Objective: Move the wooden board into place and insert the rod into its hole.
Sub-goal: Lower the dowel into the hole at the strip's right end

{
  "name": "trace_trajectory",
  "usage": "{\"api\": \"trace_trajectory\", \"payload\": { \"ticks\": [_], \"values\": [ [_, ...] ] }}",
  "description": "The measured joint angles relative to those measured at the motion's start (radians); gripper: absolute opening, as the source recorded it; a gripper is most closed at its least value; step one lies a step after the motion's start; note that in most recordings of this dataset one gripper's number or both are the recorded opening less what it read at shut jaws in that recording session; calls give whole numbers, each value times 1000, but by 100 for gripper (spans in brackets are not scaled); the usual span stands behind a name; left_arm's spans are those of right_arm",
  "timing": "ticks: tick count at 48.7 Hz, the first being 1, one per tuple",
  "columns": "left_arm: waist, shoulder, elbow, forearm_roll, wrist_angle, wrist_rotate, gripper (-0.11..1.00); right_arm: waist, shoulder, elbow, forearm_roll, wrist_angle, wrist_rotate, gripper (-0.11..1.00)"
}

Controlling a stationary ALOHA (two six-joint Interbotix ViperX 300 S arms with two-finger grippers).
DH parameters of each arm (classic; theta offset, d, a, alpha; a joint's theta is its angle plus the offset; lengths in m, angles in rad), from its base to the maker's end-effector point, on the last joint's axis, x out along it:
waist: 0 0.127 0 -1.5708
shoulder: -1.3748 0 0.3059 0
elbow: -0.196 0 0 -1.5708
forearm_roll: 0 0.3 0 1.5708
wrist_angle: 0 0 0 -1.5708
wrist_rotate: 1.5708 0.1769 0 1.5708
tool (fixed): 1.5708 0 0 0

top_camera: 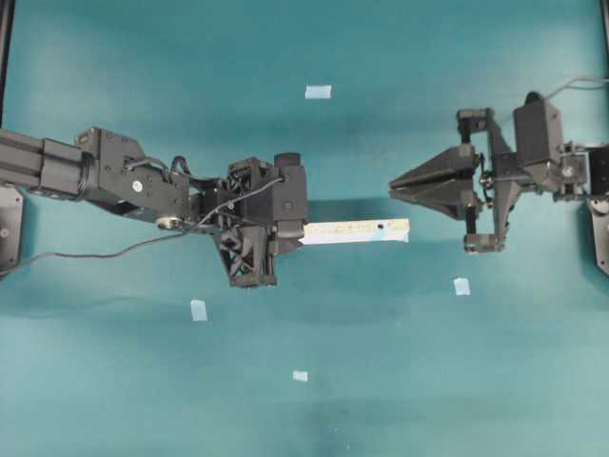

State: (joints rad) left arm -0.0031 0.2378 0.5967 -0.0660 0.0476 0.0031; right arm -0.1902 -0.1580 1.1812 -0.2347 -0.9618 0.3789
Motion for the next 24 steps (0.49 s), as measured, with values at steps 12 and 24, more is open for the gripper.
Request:
{"api": "trace_trajectory", "payload": {
  "ticks": [12,24],
  "values": [
    [0,0,-2,0,2,0,21,-2,97,-9,0,-117,0,9],
    [0,0,-6,0,8,0,21,-2,146,-20,2,-163,0,9]
  ]
}}
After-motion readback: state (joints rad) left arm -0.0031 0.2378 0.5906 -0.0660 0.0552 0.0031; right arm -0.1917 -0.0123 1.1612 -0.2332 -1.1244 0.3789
